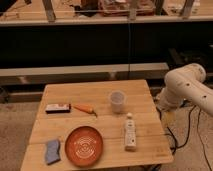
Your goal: Stand the bottle upright
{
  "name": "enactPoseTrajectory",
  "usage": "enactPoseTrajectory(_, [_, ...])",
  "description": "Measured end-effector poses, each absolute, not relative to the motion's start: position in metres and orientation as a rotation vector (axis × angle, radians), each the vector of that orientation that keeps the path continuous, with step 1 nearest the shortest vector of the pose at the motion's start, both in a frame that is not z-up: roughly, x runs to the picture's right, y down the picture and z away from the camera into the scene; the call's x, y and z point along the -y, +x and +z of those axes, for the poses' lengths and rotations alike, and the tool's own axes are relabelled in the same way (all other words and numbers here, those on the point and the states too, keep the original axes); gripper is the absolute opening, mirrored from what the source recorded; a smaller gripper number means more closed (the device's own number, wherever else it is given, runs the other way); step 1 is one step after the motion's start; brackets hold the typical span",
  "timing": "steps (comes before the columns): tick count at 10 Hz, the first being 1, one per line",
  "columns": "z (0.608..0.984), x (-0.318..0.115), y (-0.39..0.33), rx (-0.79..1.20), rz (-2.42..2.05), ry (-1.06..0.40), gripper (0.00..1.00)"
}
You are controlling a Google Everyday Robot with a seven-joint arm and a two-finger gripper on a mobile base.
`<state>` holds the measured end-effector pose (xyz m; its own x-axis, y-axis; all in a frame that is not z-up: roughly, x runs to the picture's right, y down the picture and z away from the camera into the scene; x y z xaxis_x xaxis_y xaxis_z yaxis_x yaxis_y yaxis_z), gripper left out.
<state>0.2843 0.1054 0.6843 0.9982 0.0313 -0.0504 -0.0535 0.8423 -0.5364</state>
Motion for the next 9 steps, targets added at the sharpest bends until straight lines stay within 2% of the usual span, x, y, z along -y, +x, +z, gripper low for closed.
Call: enactPoseTrajectory(9, [0.693, -0.108, 0.263, 0.004, -0.099, -0.568, 0.80])
